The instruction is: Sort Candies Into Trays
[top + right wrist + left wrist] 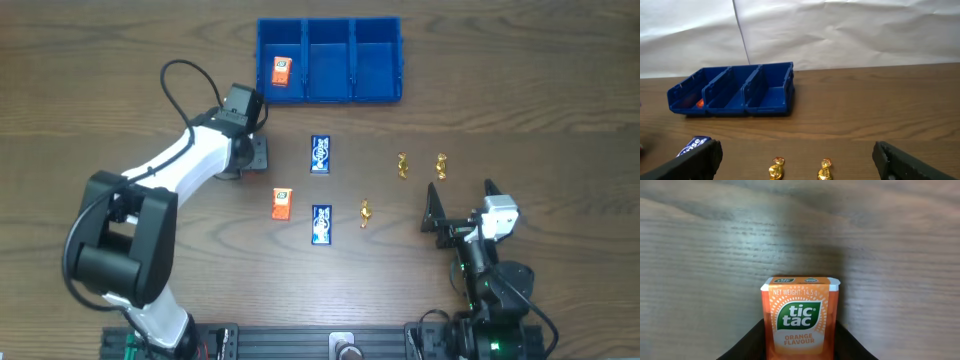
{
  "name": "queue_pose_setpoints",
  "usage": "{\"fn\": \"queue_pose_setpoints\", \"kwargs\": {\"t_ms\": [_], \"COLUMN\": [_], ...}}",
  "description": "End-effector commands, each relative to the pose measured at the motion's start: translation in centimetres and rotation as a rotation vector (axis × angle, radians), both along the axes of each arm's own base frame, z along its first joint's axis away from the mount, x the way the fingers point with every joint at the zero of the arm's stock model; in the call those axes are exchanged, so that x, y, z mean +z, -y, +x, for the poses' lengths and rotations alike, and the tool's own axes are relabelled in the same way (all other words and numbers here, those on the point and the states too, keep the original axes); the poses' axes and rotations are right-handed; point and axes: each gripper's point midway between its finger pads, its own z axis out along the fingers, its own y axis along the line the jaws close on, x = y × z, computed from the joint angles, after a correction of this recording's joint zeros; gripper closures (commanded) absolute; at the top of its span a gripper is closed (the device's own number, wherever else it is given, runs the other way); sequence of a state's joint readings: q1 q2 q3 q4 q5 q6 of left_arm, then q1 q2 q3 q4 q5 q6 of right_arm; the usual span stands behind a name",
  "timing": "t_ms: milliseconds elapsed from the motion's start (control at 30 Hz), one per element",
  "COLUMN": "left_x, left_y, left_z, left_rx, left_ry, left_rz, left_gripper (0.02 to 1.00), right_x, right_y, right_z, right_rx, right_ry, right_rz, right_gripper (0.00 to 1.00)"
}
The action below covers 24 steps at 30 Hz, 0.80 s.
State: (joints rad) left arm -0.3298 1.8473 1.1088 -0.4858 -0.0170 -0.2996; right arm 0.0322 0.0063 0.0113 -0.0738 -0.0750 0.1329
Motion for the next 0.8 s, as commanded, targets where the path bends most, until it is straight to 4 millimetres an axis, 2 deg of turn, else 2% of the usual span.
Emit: {"fn": "queue_pose_setpoints", "kwargs": {"t_ms": [33, 100, 167, 233, 300, 400, 500, 667, 800], "left_x": [11.5, 15.1, 17.6, 19.2, 19.9, 19.2, 17.3, 14.0, 12.8], "left_y": [2.6, 3.3, 3.9, 4.5, 5.2, 6.0, 6.6, 7.2, 7.2], "left_z": [5.3, 7.0, 8.6, 10.2, 11.8, 13.6, 14.8, 15.6, 15.9], "left_rx": [0.009, 0.008, 0.009, 0.007, 0.001, -0.006, -0.013, -0.028, -0.035], "left_ry": [0.257, 0.315, 0.351, 0.365, 0.364, 0.329, 0.287, 0.235, 0.221], "left_rz": [-0.083, -0.077, -0.074, -0.079, -0.076, -0.067, -0.056, -0.053, -0.04], "left_gripper": [0.75, 0.748, 0.739, 0.726, 0.711, 0.704, 0.706, 0.684, 0.665], "right_x": [-0.1, -0.1, -0.1, -0.2, -0.2, -0.2, -0.1, -0.1, -0.1], "right_y": [-0.2, -0.2, -0.2, -0.2, -0.2, -0.2, -0.2, -0.2, -0.2], "right_z": [0.0, 0.0, 0.0, 0.0, 0.0, 0.0, 0.0, 0.0, 0.0], "right_rx": [0.007, 0.007, 0.007, 0.007, 0.007, 0.007, 0.007, 0.007, 0.007], "right_ry": [-0.002, -0.002, -0.002, -0.003, -0.003, -0.003, -0.002, -0.002, -0.002], "right_rz": [0.0, 0.0, 0.0, 0.0, 0.0, 0.0, 0.0, 0.0, 0.0], "right_gripper": [0.001, 0.003, 0.003, 0.003, 0.003, 0.003, 0.003, 0.003, 0.003]}}
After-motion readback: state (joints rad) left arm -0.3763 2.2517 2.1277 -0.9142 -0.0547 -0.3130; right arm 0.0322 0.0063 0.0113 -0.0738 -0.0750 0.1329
